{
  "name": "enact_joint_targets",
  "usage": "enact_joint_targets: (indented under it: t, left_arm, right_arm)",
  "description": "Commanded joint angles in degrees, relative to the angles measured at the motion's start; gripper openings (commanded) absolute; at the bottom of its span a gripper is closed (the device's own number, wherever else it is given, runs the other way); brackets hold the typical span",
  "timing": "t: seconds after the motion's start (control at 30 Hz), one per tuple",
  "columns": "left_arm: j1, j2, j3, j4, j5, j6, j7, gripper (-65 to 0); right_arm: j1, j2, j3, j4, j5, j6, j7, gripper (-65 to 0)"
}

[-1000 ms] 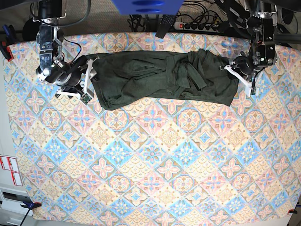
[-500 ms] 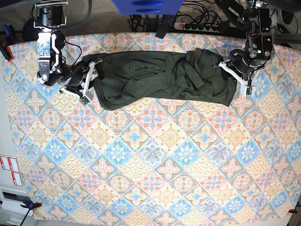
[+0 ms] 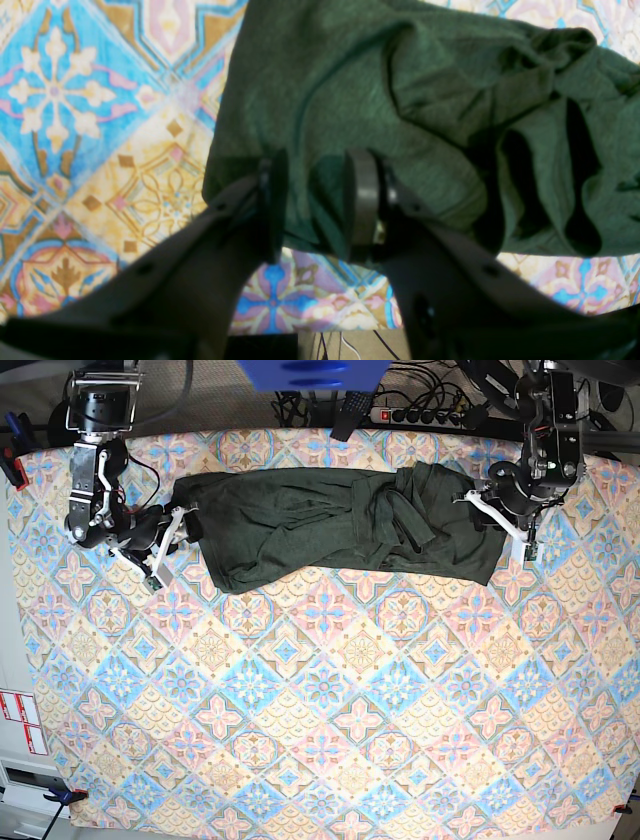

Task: Fold the T-shirt properly
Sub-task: 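Grasp the strip end with the right gripper and adjust both grips, then lift the strip end with the right gripper and fold it toward the left gripper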

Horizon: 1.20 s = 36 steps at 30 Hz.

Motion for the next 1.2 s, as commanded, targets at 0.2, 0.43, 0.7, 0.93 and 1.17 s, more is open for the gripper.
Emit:
enact_joint_targets:
  t: [0.2,0.43,0.7,0.93,1.17]
  left_arm:
    - [-0.10,-0.37,-3.17,1.01,-0.26,-0.16,-0.84,-46.9]
    - [-0.10,-0.46,-3.26,1.01,-0.26,-0.16,-1.11,-46.9]
    - [-0.10,-0.37,-5.02,1.01,-0.26,-0.16,-1.19,-46.9]
    - [-0.10,-0.37,-8.01,1.01,-2.81,-0.16,-1.19,-46.9]
    - [-0.10,-0.37,-11.79,1.01,-7.38,-0.16,-0.93,-46.9]
  right_arm:
    - [-1.60,-0.43,-0.84,0.71,7.01,0.19,0.06,-34.0]
    - [-1.86,-0.61,-5.76,0.80,12.63,0.19,0.06,-34.3]
    - [-1.78,-2.63,-8.49,0.10,13.07,0.19,0.50,-34.3]
    - [-1.51,-5.09,-8.58,-7.38,13.07,0.19,0.58,-34.4]
    - [-1.34,-6.06,-6.29,-8.08,12.98,0.19,0.67,-61.2]
